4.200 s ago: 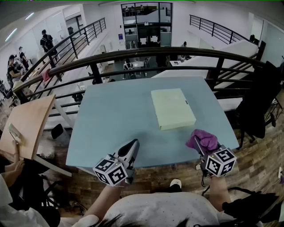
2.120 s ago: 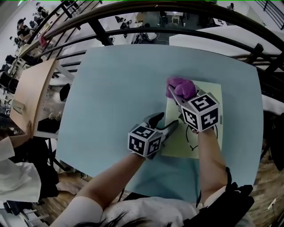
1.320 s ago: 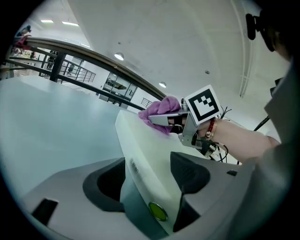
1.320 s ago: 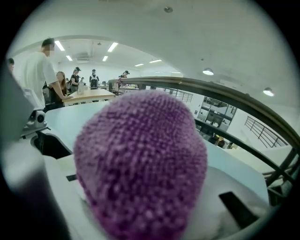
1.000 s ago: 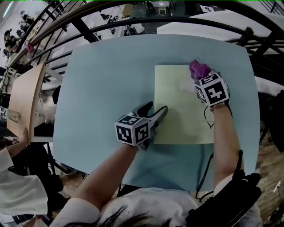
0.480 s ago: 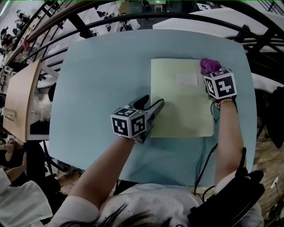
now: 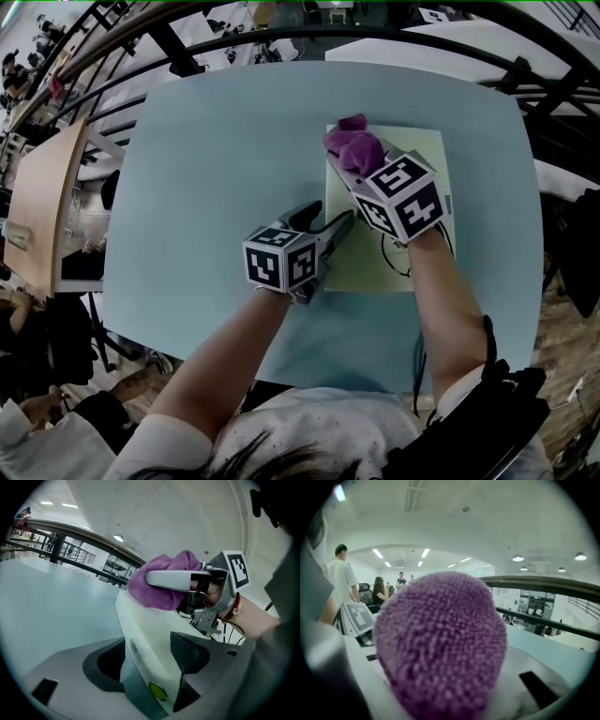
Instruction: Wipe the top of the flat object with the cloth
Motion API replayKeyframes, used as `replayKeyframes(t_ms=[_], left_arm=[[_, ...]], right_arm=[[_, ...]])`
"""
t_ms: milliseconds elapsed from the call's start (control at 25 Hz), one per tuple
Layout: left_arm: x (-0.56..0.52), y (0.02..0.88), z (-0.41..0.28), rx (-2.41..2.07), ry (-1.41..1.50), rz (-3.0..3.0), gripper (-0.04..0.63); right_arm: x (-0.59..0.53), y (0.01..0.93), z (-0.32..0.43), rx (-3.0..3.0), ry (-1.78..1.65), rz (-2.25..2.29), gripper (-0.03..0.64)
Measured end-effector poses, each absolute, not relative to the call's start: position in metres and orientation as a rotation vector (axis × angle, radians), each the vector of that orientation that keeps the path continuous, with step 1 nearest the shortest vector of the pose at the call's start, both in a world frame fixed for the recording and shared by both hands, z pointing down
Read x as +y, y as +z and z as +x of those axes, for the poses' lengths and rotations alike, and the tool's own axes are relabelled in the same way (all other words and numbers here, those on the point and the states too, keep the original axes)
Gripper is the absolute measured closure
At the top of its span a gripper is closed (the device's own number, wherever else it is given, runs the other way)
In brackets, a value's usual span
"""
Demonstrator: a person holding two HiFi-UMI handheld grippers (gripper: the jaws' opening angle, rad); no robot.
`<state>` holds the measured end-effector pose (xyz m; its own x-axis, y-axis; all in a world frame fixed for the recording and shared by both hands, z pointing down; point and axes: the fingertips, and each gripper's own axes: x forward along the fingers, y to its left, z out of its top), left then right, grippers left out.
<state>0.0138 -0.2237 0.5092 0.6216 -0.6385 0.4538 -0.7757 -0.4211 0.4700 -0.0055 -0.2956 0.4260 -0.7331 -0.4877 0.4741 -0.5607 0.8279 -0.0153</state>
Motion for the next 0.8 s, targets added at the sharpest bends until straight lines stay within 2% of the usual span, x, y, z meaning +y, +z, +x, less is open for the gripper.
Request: replayKeyframes(t_ms=[120,360,800], left_arm=[[-0.223,0.508,0.013,-1.108,0.268,2.185,0.299],[-0.223,0.509,0.012,-1.121,0.271,2.197,0.299],[-0.224,0.509,0.011,-1.127,0.289,2.217,0.299]], right_arm=[[-0.283,0.452,-0.028,-2.452,0.226,0.653,0.584],[-0.287,0.487,-0.008,-2.278,0.142,0.711,0.584],[-0.307,0.49,0.106,-2.128,0.264,1.041,0.584]])
